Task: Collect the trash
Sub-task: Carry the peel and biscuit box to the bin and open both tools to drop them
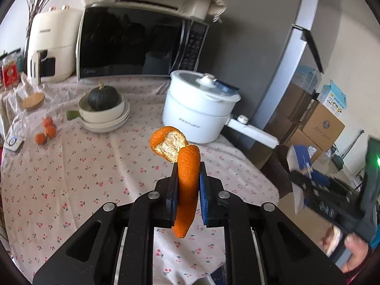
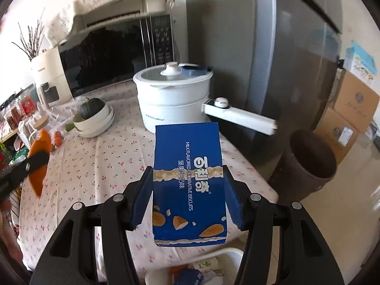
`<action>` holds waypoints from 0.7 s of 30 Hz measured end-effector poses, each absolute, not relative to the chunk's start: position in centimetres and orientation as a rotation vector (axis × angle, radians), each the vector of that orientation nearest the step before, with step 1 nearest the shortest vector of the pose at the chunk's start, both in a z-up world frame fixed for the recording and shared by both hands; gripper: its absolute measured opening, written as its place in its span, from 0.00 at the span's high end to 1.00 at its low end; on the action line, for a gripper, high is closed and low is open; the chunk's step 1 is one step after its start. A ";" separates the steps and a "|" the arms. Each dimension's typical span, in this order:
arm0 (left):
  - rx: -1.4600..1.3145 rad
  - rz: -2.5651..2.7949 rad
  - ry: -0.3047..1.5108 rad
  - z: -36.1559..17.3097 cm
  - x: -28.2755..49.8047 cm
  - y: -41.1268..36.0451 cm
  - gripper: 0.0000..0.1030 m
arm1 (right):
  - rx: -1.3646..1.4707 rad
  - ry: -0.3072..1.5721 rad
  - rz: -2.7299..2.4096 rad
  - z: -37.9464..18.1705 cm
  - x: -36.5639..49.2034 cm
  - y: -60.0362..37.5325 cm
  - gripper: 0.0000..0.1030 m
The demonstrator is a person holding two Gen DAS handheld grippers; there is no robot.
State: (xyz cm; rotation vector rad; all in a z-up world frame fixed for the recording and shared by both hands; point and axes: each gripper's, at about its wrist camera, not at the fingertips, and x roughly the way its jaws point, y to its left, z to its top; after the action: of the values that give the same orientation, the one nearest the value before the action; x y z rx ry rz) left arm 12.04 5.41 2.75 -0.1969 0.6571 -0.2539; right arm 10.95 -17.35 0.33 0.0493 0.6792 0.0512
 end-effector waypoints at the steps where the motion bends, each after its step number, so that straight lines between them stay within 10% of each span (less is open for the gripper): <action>1: -0.191 -0.263 0.647 3.1 11.5 4.9 0.86 | 0.049 0.669 0.047 0.2 9.9 -17.8 0.46; 14: -0.184 -0.451 0.639 2.1 5.5 -1.7 0.86 | 0.080 0.644 -0.046 -5.6 -1.0 -22.0 0.45; 16: -0.170 -0.482 0.647 1.8 4.8 -2.9 0.86 | 0.091 0.648 -0.064 -6.9 -2.0 -22.5 0.27; 21: -0.132 -0.530 0.665 0.8 3.6 -5.0 0.86 | 0.108 0.631 -0.106 -7.3 -3.0 -23.9 0.23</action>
State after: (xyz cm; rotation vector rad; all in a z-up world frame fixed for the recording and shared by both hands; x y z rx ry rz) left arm 3.58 -5.04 0.85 -0.1318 0.6645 -0.5299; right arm -3.05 -23.89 -7.29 0.1083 0.6308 -0.1061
